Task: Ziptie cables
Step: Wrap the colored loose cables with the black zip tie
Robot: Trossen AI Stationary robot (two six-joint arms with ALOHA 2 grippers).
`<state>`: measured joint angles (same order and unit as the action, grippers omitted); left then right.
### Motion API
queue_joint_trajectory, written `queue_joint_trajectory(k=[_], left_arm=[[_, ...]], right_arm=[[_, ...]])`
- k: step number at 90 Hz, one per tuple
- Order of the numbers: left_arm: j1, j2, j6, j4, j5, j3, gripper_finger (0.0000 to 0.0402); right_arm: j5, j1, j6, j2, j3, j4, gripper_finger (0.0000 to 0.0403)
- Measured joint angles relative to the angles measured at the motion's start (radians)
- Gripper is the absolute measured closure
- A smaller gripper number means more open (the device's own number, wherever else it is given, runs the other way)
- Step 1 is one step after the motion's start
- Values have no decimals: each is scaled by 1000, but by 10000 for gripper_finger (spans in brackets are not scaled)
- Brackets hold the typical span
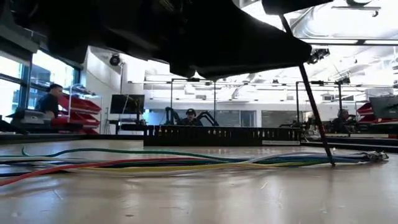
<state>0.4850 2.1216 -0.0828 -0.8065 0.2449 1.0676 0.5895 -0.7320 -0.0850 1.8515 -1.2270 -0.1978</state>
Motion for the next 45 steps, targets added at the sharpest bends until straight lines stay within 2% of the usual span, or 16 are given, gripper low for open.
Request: queue_joint_trajectory(k=[19, 45], left_arm=[[7, 0, 11, -4, -5, 6, 398], [15, 0, -1, -1, -31, 50, 401]], right_arm=[[10, -20, 35, 0, 0, -2, 403], [72, -51, 73, 0, -1, 0, 403]])
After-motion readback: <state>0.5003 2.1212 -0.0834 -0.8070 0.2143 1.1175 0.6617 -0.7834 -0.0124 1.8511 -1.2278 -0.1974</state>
